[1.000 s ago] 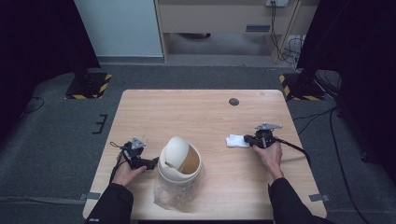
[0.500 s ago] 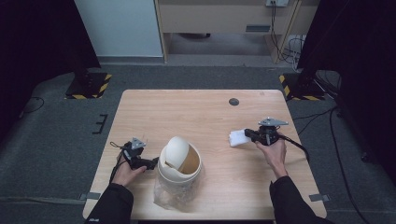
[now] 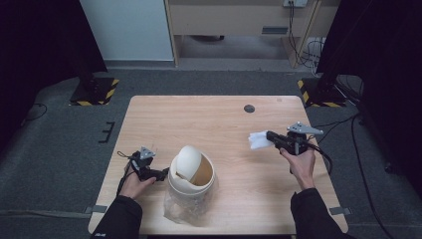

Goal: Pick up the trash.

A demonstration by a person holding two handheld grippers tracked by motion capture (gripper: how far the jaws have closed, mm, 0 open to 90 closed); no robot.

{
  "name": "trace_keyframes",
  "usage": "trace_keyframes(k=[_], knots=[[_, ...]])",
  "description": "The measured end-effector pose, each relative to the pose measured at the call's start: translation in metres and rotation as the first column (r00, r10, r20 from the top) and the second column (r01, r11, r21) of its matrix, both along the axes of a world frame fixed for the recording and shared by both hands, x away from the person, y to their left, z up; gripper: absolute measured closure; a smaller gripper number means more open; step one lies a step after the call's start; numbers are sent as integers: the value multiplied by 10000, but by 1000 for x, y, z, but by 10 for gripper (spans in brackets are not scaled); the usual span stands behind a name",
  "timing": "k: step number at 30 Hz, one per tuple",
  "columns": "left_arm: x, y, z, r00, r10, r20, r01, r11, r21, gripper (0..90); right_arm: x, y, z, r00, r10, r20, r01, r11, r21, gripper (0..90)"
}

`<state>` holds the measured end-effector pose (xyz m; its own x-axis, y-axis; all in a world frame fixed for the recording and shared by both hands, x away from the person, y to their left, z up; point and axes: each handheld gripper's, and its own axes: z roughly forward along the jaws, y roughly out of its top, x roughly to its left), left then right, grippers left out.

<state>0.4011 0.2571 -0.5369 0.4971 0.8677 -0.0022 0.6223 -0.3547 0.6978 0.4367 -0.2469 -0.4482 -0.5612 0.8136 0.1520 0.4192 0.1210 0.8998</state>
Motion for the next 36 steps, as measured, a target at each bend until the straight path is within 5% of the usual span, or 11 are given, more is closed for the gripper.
trace_keyframes(k=[19, 36], knots=[[0, 0, 0, 10000, 2, 1, -2, 10000, 1, 0, -22, -9, 30, 9971, 7, 757, -54, 9981, 621, 863], [0, 0, 0, 10000, 2, 0, -2, 10000, 1, 0, -42, -13, 81, 9758, 89, 2185, -431, 9874, 1522, 864]])
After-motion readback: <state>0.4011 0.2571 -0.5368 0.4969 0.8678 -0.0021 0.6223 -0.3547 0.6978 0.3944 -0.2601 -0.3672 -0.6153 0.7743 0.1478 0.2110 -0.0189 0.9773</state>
